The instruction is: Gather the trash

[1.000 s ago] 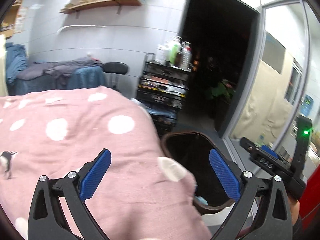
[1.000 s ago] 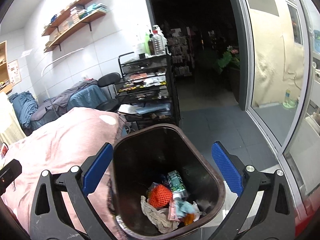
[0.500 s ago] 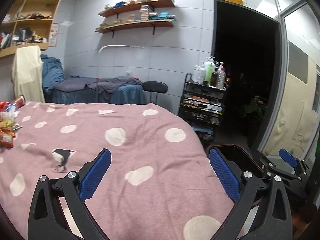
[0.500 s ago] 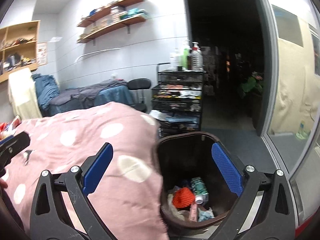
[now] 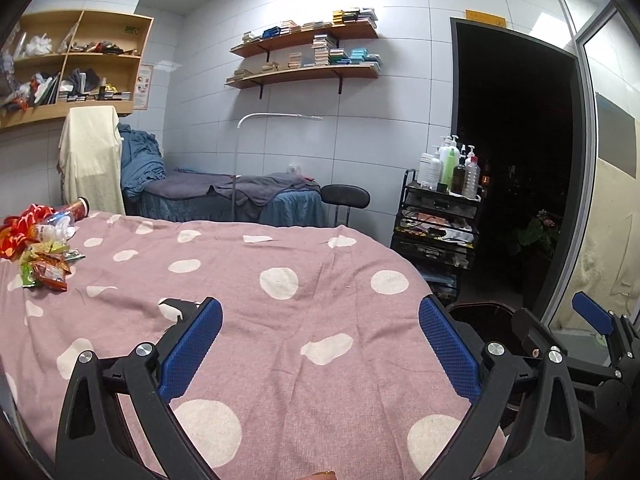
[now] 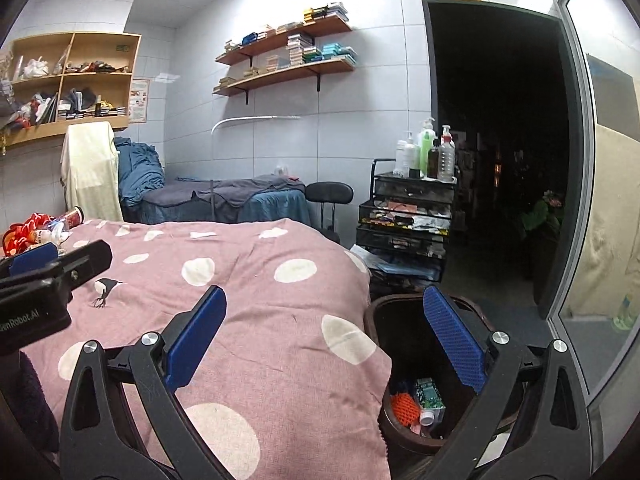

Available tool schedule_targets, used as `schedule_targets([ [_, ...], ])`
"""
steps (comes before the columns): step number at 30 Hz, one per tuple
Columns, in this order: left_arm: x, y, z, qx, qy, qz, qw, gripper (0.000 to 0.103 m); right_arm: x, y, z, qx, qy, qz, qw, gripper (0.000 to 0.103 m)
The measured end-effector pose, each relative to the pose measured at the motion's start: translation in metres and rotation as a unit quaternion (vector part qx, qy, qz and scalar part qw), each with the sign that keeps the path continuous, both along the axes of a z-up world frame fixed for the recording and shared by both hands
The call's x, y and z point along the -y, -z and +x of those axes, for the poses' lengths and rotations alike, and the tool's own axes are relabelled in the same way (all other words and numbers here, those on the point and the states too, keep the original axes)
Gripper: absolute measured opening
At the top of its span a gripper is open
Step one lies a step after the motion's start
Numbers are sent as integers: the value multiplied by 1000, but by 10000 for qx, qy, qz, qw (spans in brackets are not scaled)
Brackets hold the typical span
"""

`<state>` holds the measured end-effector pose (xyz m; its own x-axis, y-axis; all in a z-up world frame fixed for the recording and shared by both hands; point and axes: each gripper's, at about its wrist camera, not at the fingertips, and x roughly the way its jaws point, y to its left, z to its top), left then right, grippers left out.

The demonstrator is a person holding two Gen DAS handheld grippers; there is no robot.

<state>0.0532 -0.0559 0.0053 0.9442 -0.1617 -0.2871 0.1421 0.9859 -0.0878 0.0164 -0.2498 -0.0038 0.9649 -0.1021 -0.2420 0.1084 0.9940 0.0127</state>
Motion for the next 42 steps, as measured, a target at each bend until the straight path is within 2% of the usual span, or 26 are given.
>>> schedule_targets([
  [6,-9,-3,-4,85,-124,-91,9998,98,0,-5,-3,35,-38,108,9999,98],
  [17,-8,-4,-6,108,-71,-146,9998,98,2,-7,-4,29,-73,138,9999,98],
  [42,-7,-3,-8,105,-42,-87,9999,98,3,-6,-2,-9,-66,227,9997,98],
])
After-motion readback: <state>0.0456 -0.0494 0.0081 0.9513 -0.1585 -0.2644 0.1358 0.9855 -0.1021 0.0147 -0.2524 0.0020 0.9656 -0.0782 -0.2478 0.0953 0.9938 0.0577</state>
